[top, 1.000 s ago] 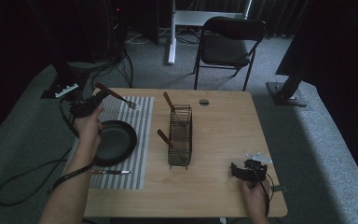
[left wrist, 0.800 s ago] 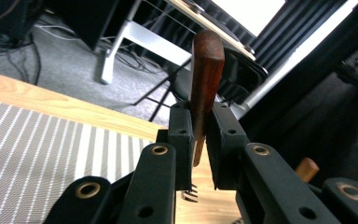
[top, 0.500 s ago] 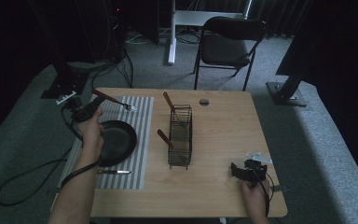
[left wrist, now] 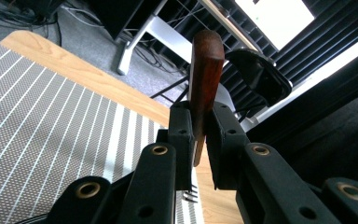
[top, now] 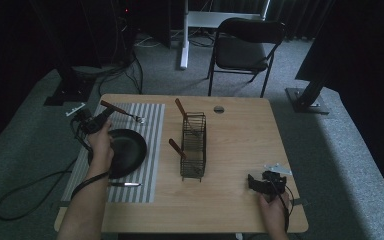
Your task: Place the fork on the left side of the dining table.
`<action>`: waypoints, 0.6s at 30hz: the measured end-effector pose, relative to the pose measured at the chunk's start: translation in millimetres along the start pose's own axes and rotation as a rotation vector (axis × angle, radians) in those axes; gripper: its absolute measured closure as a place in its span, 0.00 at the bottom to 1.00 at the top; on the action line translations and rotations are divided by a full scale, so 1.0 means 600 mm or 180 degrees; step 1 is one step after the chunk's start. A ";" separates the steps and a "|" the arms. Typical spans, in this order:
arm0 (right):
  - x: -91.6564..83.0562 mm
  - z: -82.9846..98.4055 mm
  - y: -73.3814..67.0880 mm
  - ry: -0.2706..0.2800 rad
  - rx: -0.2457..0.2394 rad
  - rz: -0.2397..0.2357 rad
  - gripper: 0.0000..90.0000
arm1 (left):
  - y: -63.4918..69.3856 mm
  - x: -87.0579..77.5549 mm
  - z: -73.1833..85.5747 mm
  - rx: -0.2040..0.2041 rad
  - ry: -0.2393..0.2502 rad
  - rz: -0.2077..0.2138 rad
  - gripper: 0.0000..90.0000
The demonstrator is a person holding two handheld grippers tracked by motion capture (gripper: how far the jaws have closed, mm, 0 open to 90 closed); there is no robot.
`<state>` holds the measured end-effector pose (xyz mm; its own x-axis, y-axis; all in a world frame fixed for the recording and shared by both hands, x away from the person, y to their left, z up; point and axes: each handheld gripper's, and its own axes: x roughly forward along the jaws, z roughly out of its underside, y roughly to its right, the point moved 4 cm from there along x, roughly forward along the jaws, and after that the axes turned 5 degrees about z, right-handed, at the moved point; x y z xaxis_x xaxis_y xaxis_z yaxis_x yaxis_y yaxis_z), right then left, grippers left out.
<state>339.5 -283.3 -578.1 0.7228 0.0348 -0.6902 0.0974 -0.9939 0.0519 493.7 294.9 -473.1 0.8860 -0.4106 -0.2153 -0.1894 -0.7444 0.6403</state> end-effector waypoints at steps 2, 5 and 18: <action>0.000 0.000 0.000 0.0001 0.0000 0.0000 0.14 | -0.008 0.006 0.007 -0.0047 -0.0025 -0.0031 0.90; 0.000 0.000 0.000 0.0000 0.0000 -0.0001 0.14 | -0.018 0.013 0.014 -0.0098 -0.0054 -0.0068 0.90; 0.000 0.000 0.000 0.0000 0.0001 -0.0002 0.14 | -0.040 0.034 0.030 -0.0269 -0.0120 -0.0029 0.90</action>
<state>339.5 -283.3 -578.1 0.7227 0.0352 -0.6903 0.0976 -0.9939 0.0514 508.8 295.1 -506.0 0.8707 -0.4248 -0.2479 -0.1436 -0.7017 0.6979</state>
